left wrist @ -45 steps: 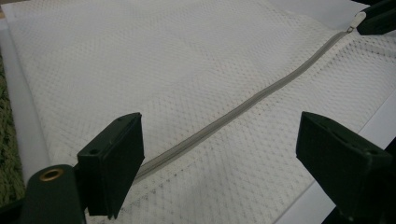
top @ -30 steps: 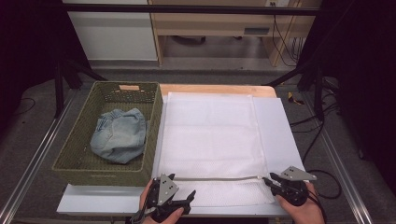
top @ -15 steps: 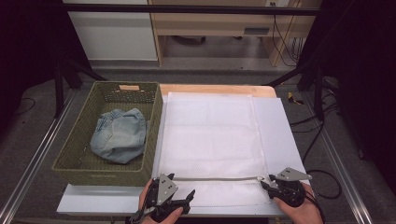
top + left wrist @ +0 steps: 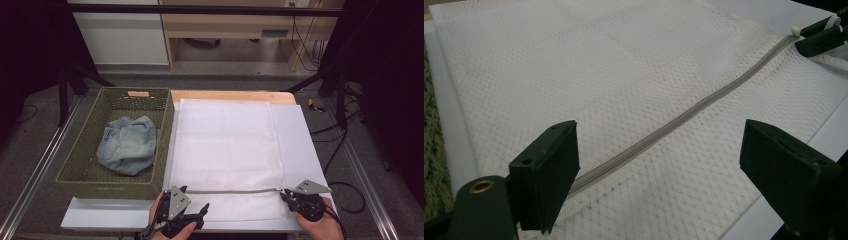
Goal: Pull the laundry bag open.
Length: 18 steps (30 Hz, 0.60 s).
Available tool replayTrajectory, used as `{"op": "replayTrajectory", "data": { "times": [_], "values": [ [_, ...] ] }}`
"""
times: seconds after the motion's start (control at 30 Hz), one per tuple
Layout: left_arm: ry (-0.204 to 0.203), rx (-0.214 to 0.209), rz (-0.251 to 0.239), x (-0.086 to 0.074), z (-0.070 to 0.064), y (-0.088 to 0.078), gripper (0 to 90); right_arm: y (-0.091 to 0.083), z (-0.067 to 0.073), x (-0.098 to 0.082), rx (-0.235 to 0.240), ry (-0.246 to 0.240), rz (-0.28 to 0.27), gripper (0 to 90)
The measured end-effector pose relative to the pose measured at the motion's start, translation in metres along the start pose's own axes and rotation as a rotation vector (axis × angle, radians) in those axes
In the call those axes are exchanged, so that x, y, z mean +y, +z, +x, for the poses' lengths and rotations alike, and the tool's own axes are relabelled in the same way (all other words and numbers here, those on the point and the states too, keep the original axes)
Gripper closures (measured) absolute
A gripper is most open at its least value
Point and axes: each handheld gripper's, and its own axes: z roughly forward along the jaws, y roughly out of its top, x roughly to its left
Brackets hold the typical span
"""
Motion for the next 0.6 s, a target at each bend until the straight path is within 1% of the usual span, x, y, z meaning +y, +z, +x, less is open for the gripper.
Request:
{"op": "replayTrajectory", "data": {
  "times": [0.13,0.23,0.33,0.4,0.5,0.6],
  "values": [
    [0.002,-0.004,0.001,0.000,-0.001,0.000,16.1,-0.001,0.000,0.001,-0.012,-0.015,0.001,82.6],
    [0.000,-0.007,0.002,0.001,0.000,0.000,16.6,-0.005,0.001,0.004,-0.010,-0.024,-0.018,83.3],
    [-0.002,-0.009,0.003,0.002,0.000,0.001,17.0,-0.013,0.003,0.010,-0.008,-0.033,-0.043,83.6],
    [0.001,-0.015,0.004,0.003,0.000,0.002,17.9,-0.017,0.004,0.015,-0.011,-0.052,-0.055,83.9],
    [0.003,-0.029,0.003,0.006,-0.002,0.003,19.2,-0.022,0.005,0.021,-0.010,-0.061,-0.069,84.4],
    [0.012,-0.047,0.000,0.015,-0.002,0.005,20.0,-0.024,0.006,0.026,-0.011,-0.079,-0.069,84.6]
  ]
}}
